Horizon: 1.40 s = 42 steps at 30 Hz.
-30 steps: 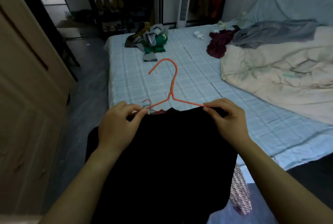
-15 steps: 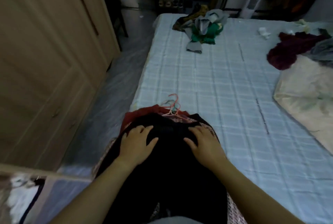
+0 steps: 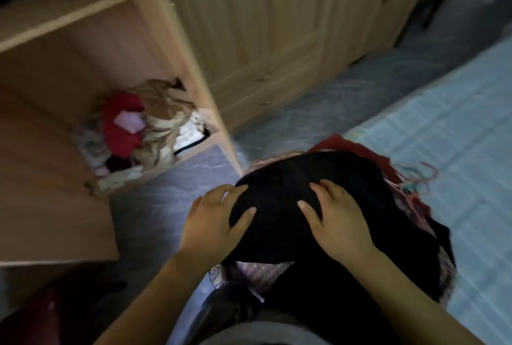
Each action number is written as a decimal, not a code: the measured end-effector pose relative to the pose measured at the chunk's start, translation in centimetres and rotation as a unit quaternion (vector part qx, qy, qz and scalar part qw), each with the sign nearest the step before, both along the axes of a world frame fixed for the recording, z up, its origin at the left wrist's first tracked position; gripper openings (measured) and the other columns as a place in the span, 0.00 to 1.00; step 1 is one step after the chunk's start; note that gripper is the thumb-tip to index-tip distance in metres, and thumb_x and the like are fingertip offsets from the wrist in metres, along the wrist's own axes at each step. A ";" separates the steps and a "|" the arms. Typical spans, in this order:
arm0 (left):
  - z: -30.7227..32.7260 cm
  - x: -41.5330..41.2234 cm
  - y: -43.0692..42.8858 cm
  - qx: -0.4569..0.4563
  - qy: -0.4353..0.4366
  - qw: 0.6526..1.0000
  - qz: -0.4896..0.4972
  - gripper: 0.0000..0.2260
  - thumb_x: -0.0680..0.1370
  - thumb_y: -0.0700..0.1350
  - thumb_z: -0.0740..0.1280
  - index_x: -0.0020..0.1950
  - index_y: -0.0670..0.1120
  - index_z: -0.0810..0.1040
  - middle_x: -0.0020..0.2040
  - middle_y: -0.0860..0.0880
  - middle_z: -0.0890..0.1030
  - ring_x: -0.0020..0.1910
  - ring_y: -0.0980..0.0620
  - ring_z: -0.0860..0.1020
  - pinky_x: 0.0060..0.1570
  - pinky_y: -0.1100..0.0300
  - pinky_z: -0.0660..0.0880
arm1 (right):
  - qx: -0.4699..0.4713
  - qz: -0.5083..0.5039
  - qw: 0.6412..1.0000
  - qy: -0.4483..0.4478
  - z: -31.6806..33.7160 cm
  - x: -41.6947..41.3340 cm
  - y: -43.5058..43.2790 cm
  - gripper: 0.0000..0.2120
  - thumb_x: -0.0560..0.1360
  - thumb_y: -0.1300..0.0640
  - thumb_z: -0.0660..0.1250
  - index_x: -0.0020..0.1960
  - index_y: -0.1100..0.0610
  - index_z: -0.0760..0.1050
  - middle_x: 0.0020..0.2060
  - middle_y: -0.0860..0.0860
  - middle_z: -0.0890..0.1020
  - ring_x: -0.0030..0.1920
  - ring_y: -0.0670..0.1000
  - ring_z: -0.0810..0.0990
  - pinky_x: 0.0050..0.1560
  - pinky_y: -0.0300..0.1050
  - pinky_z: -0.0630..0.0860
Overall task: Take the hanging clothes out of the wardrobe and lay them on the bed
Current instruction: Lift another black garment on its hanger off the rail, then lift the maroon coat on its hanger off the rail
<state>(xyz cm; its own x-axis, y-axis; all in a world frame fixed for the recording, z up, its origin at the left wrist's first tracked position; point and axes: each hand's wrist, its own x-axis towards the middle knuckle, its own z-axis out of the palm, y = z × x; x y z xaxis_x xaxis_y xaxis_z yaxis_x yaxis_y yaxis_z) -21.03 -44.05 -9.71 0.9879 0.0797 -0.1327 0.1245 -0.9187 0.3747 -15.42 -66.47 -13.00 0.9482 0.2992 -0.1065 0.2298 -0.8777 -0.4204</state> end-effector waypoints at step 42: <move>36.0 32.2 76.4 0.123 -0.412 0.891 0.148 0.30 0.73 0.66 0.50 0.68 0.52 0.70 0.65 0.47 0.74 0.62 0.49 0.73 0.60 0.54 0.70 | 0.203 0.295 0.788 -0.501 43.1 39.8 83.4 0.25 0.79 0.43 0.57 0.69 0.59 0.68 0.67 0.55 0.70 0.64 0.55 0.70 0.58 0.45 0.69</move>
<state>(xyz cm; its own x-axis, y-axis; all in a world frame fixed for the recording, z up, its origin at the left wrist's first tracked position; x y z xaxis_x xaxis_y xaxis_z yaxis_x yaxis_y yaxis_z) 11.19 32.36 26.28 0.6735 0.2792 0.6844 0.1509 -0.9583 0.2425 24.38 16.97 30.05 0.1777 0.5361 0.8252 0.9429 -0.3328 0.0132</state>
